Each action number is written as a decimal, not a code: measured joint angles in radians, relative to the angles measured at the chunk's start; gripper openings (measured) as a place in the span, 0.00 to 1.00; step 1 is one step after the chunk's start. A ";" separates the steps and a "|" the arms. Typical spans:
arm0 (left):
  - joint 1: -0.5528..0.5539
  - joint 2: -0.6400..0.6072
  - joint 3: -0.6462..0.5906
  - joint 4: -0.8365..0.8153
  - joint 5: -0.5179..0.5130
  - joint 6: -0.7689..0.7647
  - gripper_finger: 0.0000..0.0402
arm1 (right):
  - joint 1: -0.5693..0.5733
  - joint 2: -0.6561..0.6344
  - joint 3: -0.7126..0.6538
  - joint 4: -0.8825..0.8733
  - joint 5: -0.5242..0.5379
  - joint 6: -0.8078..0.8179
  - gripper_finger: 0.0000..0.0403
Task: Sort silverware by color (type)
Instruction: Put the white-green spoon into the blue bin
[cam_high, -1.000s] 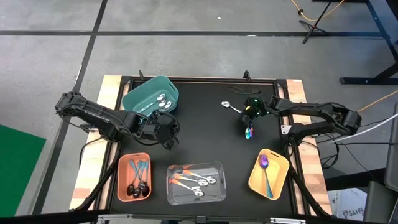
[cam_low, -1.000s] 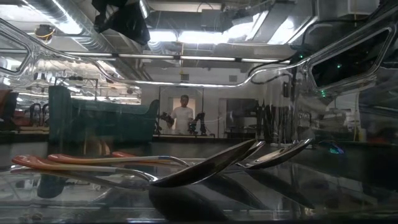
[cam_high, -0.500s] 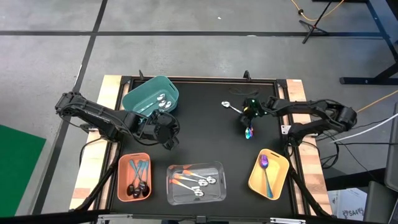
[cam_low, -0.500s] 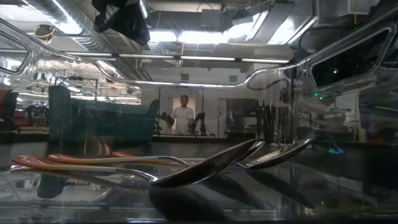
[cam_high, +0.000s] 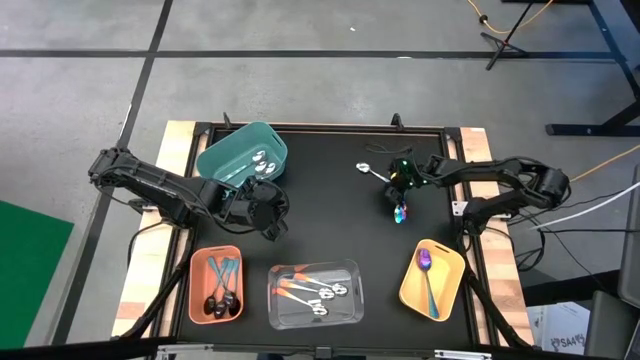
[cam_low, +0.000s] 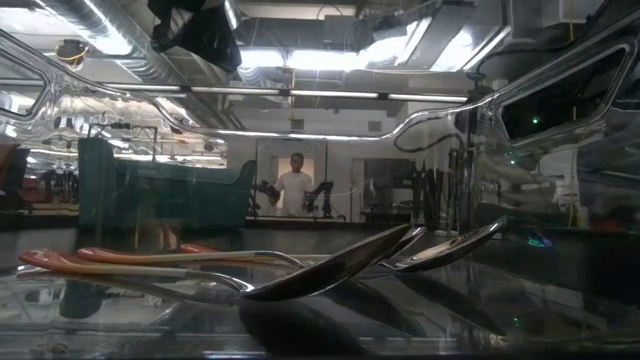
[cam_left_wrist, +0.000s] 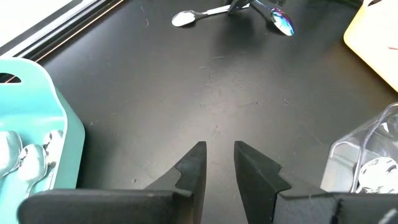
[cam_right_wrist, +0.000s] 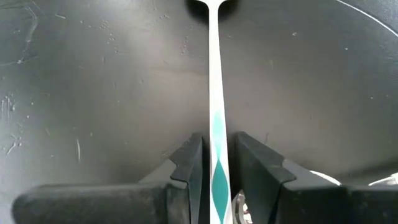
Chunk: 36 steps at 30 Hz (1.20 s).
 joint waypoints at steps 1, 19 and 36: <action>0.000 0.000 0.000 0.000 0.000 0.000 0.19 | 0.000 0.000 0.000 0.000 0.000 0.000 0.23; 0.000 0.000 0.000 0.000 -0.006 0.000 0.19 | 0.000 0.002 -0.003 0.031 0.001 0.001 0.01; 0.000 0.000 0.000 0.000 -0.008 0.007 0.19 | -0.001 0.002 -0.003 0.039 -0.023 0.059 0.01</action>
